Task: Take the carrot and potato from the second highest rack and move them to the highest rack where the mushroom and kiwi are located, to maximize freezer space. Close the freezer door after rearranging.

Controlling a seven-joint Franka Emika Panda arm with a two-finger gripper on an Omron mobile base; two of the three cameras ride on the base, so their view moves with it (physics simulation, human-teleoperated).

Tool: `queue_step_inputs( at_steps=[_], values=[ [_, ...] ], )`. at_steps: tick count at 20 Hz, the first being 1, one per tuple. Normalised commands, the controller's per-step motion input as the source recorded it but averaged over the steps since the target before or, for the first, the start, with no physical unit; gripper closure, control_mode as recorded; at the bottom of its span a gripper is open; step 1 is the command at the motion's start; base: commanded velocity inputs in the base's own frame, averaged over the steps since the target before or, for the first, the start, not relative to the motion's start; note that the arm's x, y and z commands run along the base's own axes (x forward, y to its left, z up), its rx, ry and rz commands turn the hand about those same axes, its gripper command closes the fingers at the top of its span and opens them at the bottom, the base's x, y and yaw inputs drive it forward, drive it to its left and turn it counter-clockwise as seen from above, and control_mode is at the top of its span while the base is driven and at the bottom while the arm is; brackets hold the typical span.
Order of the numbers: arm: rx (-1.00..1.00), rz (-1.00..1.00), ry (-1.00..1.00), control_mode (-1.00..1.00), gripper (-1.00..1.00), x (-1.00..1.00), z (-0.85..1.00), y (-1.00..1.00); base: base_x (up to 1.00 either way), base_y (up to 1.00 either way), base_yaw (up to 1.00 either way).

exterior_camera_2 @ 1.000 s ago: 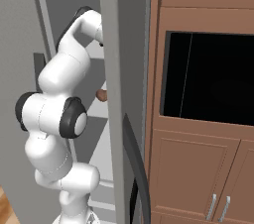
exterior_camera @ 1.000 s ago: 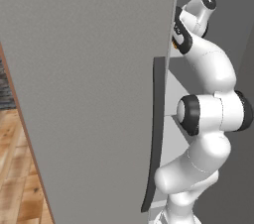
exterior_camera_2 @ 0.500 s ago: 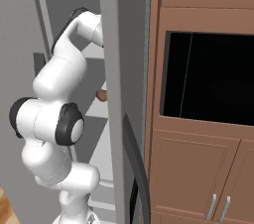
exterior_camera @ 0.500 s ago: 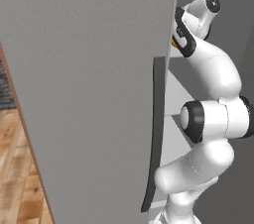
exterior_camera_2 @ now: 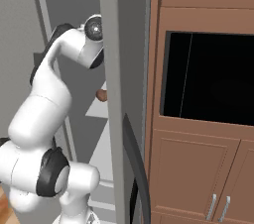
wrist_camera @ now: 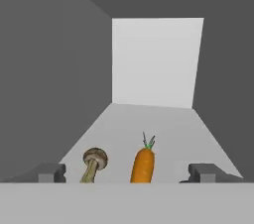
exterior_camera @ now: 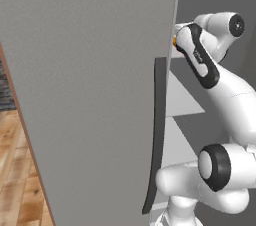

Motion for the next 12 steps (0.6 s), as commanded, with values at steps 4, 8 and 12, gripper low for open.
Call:
queue_step_inputs(
  at_steps=[4,8,12],
  values=[
    [0.0,-0.02,-0.03,-1.0,-1.0,-1.0,0.0,0.0,0.0,0.0,0.0],
    [0.0,-0.05,0.02,-1.0,-1.0,-1.0,0.0,0.01,0.0,0.0,0.0],
    [0.0,-0.11,0.12,-1.0,-1.0,-0.87,-0.03,0.14,0.0,0.0,0.0]
  ],
)
